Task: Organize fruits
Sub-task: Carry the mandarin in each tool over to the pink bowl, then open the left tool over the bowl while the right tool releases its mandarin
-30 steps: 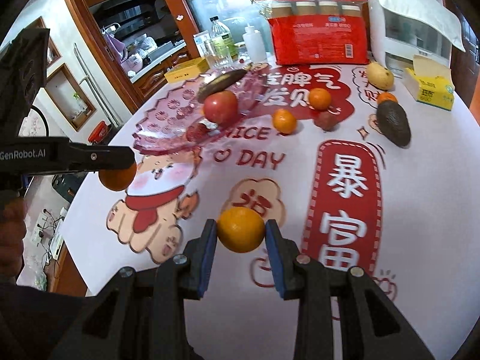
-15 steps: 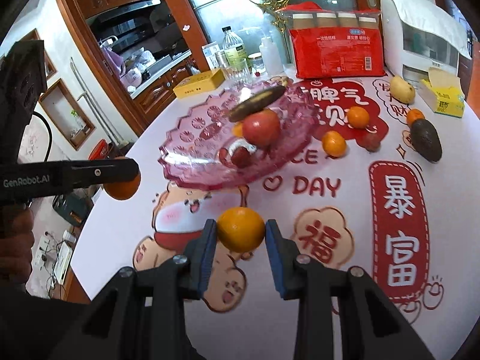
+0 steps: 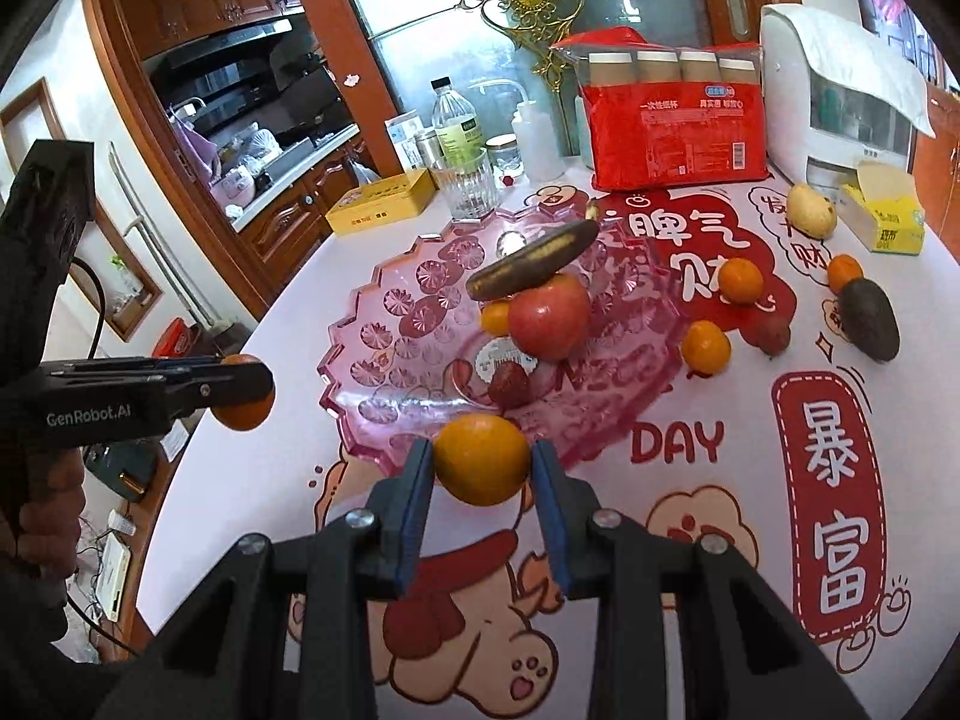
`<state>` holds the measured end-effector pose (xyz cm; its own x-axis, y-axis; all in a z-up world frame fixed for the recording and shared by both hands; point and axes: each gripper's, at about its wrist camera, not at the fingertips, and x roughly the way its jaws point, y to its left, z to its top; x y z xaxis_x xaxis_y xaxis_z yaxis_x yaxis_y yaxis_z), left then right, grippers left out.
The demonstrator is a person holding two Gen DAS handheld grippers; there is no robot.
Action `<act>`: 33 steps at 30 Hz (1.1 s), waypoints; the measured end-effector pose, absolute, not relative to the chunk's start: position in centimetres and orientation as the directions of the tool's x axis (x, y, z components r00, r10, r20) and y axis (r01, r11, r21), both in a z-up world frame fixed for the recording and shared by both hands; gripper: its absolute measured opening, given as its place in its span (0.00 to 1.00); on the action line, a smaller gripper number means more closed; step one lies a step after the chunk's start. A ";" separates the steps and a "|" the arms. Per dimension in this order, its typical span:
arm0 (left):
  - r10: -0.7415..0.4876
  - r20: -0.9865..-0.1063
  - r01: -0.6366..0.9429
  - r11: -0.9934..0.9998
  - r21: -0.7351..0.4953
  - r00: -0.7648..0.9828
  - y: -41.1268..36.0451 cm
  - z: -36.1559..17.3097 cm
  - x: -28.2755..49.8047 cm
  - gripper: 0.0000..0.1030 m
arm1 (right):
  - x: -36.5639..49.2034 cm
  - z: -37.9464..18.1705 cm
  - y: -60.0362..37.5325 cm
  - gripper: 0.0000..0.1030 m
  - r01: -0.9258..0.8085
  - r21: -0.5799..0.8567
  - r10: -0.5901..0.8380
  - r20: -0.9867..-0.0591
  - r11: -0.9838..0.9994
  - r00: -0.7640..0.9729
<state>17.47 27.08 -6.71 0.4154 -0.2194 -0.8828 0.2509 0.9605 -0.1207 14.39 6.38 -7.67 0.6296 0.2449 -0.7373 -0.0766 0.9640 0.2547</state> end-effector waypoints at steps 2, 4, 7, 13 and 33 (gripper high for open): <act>-0.237 -0.876 0.252 0.958 -0.138 0.420 27.5 -6.9 18.0 0.35 | 14.9 -7.8 6.9 0.33 -0.077 0.242 0.236 -0.742 0.967 0.628; -0.257 -0.872 0.252 0.954 -0.161 0.416 27.7 -7.3 18.6 0.35 | 15.3 -7.9 7.4 0.33 -0.072 0.232 0.225 -0.748 0.970 0.625; -0.291 -0.868 0.253 0.947 -0.200 0.402 27.8 -8.0 19.2 0.35 | 16.1 -8.5 7.8 0.33 -0.057 0.228 0.214 -0.758 0.972 0.616; -0.310 -0.871 0.277 0.937 -0.212 0.382 27.0 -9.5 20.2 0.35 | 17.2 -9.4 8.4 0.33 -0.046 0.219 0.202 -0.772 0.975 0.602; -0.335 -0.861 0.283 0.929 -0.236 0.383 26.6 -9.7 19.3 0.52 | 16.4 -10.0 7.2 0.42 0.023 0.282 0.210 -0.764 0.959 0.610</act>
